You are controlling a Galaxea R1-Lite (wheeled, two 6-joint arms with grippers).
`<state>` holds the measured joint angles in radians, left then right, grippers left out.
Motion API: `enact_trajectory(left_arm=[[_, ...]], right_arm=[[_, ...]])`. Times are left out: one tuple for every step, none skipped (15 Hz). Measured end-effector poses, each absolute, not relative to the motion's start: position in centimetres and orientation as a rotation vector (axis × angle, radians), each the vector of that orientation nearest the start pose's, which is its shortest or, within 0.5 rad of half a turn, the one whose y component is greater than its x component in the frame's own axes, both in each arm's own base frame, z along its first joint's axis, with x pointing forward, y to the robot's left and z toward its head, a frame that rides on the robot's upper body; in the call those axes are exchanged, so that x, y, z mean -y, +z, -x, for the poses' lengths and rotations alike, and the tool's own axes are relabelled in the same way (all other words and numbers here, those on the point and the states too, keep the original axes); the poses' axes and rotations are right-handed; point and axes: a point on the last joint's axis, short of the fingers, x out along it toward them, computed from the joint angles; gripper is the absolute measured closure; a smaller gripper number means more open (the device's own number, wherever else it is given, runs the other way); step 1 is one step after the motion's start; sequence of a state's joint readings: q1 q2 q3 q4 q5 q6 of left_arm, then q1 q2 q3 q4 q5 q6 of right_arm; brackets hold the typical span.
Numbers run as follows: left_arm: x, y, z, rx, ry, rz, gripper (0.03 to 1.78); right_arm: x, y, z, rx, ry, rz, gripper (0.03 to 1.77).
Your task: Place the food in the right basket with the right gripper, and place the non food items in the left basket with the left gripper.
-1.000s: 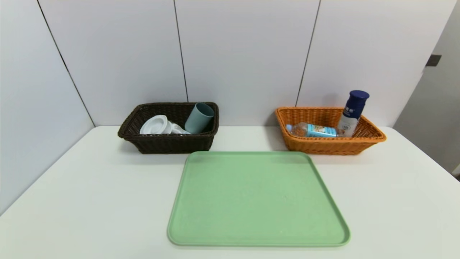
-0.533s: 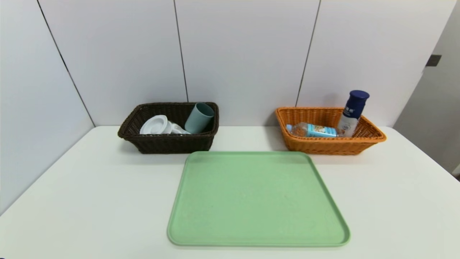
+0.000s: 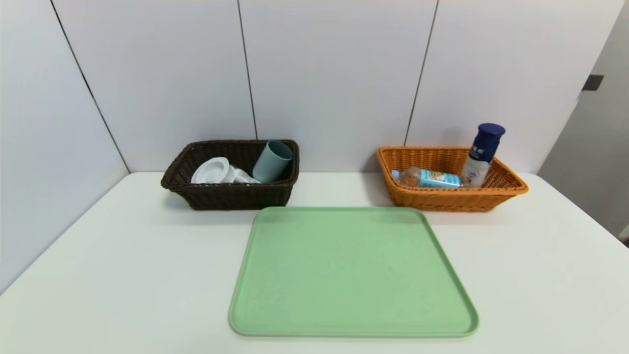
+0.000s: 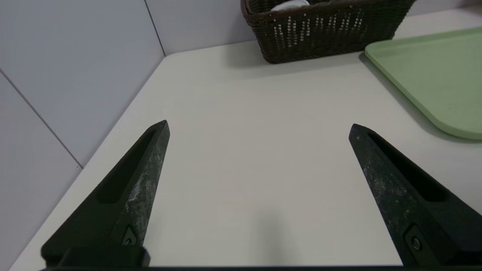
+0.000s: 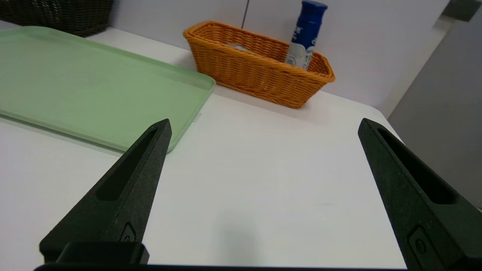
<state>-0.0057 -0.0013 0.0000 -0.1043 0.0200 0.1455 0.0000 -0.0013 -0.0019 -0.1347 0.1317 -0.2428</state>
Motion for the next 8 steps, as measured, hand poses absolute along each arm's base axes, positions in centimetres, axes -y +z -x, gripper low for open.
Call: enact_trajectory(left_arm=[[0.0,8.5,2.3,0.098,0.015,-0.144,0.12],[0.0,8.5,2.3,0.093,0.006,-0.138,0.12],[0.0,8.3,2.3,0.078,-0.012,-0.129,0.12],[0.0,7.9,2.3,0.039,-0.022,-0.123,0.12],[0.0,7.7,2.3,0.020,-0.026,-0.114,0.12],[0.0,7.8,2.3,0.026,-0.028,-0.107,0.12],[0.1,7.7,2.3,0.018,-0.035,-0.105,0.12],[0.1,7.5,2.3,0.002,-0.038,-0.103,0.12]], right_arm=[[-0.2,8.8,2.4,0.134,0.086,0.249,0.09],[-0.2,8.5,2.3,0.102,0.065,0.246,0.09],[-0.1,8.1,2.3,0.054,0.059,0.239,0.09],[-0.1,7.9,2.4,0.021,0.061,0.236,0.09],[-0.1,7.8,2.5,-0.002,0.062,0.230,0.09],[-0.1,7.8,2.5,-0.003,0.061,0.216,0.09],[-0.1,7.8,2.5,-0.008,0.061,0.193,0.09],[-0.1,7.6,2.5,-0.025,0.054,0.158,0.09]])
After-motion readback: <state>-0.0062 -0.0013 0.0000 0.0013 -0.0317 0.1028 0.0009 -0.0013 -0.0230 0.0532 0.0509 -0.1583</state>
